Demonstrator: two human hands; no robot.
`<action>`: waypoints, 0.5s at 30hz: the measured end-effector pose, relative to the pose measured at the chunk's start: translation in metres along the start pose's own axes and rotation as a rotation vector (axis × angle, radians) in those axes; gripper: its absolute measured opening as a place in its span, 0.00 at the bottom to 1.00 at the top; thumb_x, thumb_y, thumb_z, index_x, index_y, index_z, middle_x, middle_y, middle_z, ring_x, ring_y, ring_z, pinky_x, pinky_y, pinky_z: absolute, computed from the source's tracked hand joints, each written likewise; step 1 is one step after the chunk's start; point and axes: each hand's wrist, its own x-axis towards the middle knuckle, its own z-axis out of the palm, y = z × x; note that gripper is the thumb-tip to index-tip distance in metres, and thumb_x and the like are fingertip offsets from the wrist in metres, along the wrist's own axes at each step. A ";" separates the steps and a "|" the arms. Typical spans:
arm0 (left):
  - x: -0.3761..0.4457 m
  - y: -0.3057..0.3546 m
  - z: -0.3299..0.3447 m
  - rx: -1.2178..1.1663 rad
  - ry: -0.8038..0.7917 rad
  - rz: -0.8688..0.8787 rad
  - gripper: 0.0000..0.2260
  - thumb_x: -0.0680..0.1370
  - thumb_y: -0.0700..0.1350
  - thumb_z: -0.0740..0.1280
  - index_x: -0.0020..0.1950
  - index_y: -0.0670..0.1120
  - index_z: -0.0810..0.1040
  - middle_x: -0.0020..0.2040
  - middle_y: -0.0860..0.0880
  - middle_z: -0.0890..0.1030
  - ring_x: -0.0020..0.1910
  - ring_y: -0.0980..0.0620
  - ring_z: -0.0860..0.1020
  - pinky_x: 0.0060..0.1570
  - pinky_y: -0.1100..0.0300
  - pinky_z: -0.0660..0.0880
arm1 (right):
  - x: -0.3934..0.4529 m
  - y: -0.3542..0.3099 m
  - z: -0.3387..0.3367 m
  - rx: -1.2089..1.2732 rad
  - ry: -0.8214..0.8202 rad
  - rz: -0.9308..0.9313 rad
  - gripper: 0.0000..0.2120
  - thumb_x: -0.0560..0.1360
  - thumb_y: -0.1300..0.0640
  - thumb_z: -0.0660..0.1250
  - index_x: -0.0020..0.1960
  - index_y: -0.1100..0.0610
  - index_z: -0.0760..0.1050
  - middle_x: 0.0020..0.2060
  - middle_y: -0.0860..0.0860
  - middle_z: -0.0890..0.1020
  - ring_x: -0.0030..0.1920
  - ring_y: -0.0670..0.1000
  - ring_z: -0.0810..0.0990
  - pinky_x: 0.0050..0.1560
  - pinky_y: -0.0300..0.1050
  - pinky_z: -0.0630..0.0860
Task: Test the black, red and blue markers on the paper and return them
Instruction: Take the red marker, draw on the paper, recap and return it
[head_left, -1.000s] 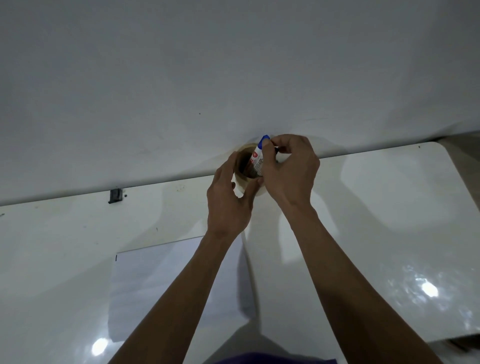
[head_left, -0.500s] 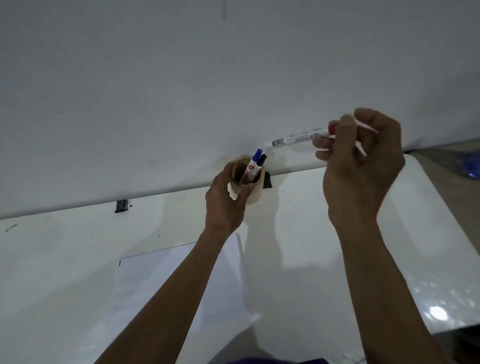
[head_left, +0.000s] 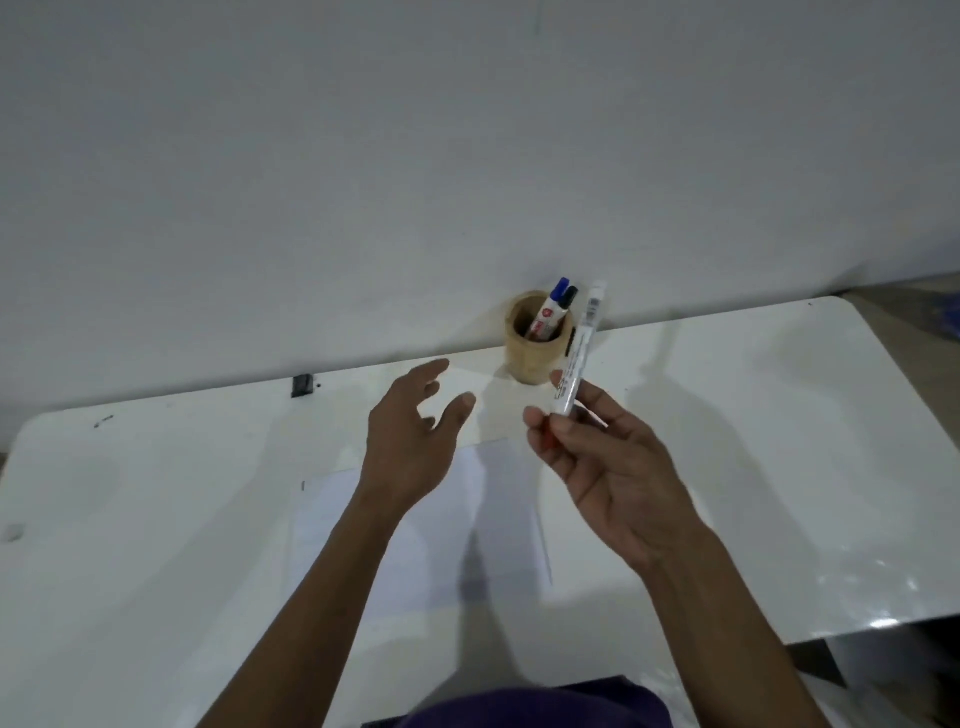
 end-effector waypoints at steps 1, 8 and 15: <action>-0.013 -0.005 -0.013 0.009 0.006 0.006 0.20 0.78 0.50 0.71 0.69 0.54 0.74 0.67 0.55 0.78 0.59 0.64 0.75 0.48 0.74 0.73 | -0.001 0.012 0.006 -0.017 0.000 0.001 0.13 0.70 0.69 0.68 0.54 0.63 0.79 0.40 0.57 0.85 0.44 0.56 0.88 0.50 0.46 0.85; -0.093 -0.045 -0.083 -0.018 0.059 0.102 0.20 0.75 0.46 0.75 0.66 0.54 0.77 0.57 0.59 0.83 0.57 0.62 0.81 0.52 0.68 0.80 | -0.012 0.094 0.045 -0.595 0.100 -0.156 0.08 0.73 0.65 0.76 0.49 0.59 0.79 0.42 0.53 0.85 0.45 0.49 0.85 0.51 0.47 0.79; -0.127 -0.078 -0.121 -0.069 0.162 0.171 0.09 0.73 0.49 0.73 0.53 0.51 0.85 0.46 0.66 0.83 0.46 0.65 0.82 0.47 0.75 0.74 | -0.039 0.164 0.071 -0.680 0.107 -0.050 0.05 0.76 0.54 0.74 0.46 0.55 0.82 0.42 0.52 0.88 0.46 0.52 0.86 0.49 0.48 0.80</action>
